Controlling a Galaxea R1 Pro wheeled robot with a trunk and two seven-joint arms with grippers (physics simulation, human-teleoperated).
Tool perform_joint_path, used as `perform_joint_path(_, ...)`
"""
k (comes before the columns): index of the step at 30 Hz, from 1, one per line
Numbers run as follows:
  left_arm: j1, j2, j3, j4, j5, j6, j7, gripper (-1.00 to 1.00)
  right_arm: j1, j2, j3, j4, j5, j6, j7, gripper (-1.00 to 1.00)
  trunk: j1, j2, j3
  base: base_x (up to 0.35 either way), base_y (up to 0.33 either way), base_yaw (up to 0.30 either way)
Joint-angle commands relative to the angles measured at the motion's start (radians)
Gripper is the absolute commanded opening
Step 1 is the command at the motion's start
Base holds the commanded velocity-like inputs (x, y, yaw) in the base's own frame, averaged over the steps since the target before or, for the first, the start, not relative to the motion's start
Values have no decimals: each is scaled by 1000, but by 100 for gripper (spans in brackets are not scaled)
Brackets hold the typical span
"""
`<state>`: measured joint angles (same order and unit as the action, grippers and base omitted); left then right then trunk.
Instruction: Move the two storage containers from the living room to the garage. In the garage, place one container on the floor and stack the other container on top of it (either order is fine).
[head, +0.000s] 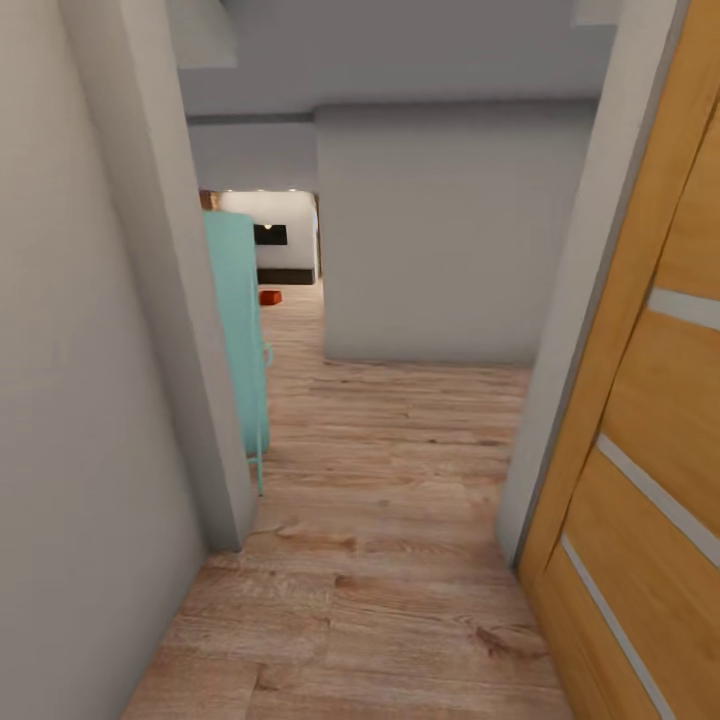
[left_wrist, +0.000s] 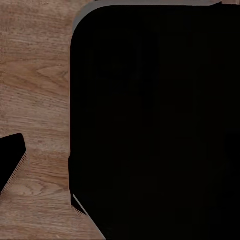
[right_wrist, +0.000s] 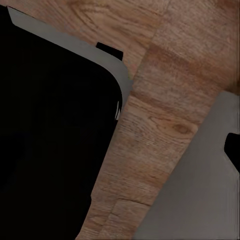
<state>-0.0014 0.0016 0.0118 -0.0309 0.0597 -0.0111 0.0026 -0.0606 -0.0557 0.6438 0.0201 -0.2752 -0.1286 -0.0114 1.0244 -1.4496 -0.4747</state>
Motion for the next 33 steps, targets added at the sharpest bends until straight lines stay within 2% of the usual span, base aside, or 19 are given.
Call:
perform_joint_path(1, 0, 0, 1, 0, 6, -1, 0, 100, -1, 0, 8, 2, -9, -5, -1, 100, 1, 0, -1, 322, 0, 0)
perform_joint_path(33, 0, -3, 1, 0, 6, 0, -1, 100, 0, 0, 9, 2, -7, -6, 1, 100, 1, 0, -1, 322, 0, 0)
